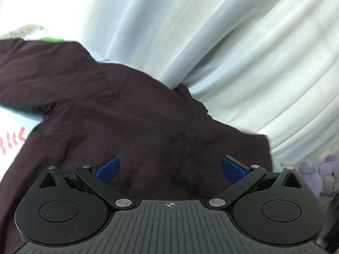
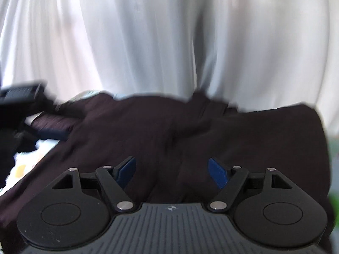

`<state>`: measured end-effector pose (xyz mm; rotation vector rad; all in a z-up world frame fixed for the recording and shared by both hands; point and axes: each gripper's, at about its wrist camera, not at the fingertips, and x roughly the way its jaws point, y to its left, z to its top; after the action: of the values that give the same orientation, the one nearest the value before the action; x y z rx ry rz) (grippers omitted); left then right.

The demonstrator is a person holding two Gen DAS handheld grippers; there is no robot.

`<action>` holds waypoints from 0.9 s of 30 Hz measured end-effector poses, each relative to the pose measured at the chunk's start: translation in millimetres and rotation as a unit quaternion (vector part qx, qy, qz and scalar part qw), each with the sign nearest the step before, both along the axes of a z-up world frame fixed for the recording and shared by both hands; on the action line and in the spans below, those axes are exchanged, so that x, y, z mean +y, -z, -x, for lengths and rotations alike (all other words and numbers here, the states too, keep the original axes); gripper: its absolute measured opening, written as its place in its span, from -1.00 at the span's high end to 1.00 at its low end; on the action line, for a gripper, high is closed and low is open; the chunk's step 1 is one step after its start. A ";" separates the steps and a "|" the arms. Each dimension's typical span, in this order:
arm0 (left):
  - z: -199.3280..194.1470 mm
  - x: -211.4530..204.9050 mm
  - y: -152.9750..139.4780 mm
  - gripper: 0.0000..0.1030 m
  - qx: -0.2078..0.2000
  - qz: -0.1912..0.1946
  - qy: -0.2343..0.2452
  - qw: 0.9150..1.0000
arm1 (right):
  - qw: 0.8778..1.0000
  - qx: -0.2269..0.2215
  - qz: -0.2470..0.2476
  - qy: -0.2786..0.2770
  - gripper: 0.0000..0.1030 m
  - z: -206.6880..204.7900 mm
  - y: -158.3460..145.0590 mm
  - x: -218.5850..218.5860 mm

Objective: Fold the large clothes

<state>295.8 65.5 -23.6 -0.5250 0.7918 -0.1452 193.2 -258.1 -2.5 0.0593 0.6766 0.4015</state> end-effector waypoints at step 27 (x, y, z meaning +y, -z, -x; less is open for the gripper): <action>-97.2 -66.1 89.7 -0.57 0.126 0.077 0.016 0.989 | 0.923 0.100 -0.312 0.204 -0.57 42.3 86.6 -140.1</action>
<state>393.0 -0.6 -113.3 -0.6850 1.0420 -0.1725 150.9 -398.2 -89.2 0.8451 0.6940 0.1942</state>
